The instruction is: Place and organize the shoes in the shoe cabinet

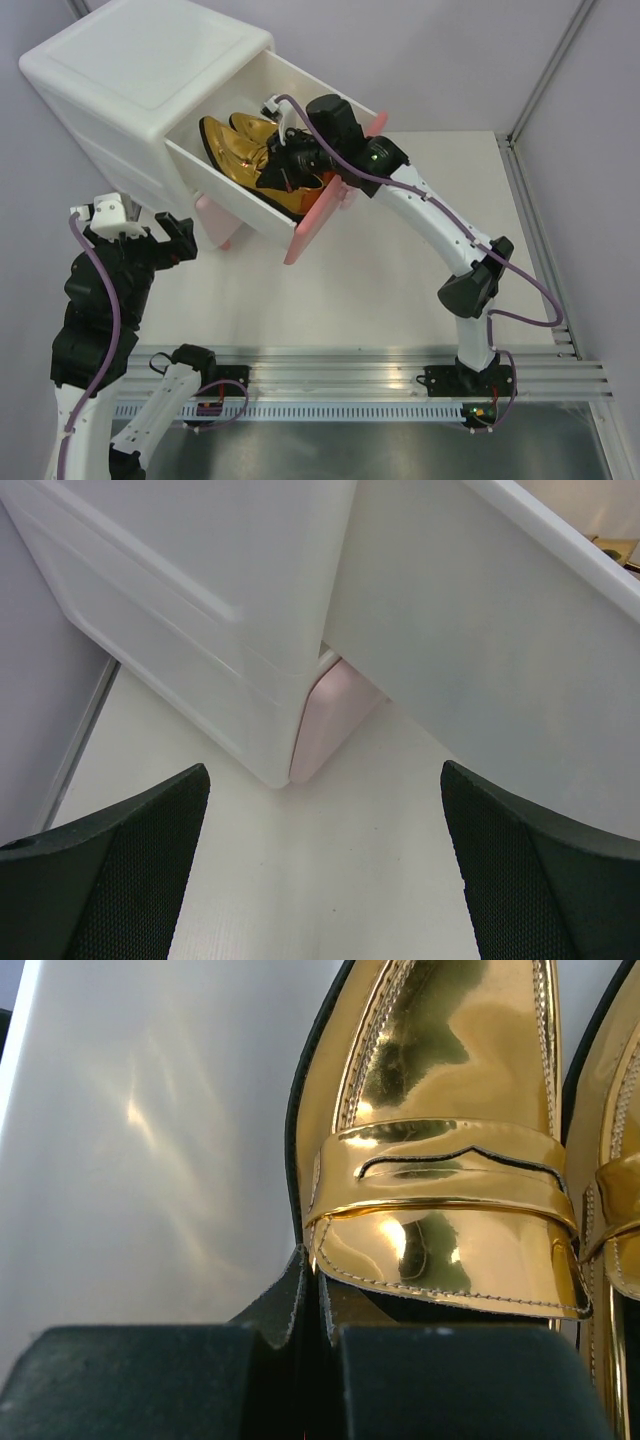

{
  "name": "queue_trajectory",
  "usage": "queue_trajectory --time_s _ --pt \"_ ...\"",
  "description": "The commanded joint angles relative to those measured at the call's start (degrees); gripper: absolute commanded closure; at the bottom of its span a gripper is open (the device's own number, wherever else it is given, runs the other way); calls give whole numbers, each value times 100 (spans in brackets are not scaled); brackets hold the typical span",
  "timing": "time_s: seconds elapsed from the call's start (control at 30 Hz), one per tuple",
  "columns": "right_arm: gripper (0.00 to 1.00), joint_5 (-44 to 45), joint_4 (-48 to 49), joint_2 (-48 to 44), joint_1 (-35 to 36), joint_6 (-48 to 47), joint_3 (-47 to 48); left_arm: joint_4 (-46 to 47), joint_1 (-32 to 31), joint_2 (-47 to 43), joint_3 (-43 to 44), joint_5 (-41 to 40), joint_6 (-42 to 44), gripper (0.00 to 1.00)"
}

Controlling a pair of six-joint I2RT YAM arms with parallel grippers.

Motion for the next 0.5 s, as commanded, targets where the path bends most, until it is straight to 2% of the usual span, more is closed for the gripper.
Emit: queue_trajectory --time_s 0.0,0.3,0.4,0.47 --pt "99 -85 306 -34 58 -442 367 286 -18 28 -38 -244 194 0" --pt "93 -253 297 2 137 -1023 349 585 -26 10 -126 -640 510 0" --pt "87 -104 350 2 129 -944 262 682 -26 62 -126 -746 669 0" --pt "80 -69 402 54 146 -891 244 700 -26 141 -74 -799 713 0"
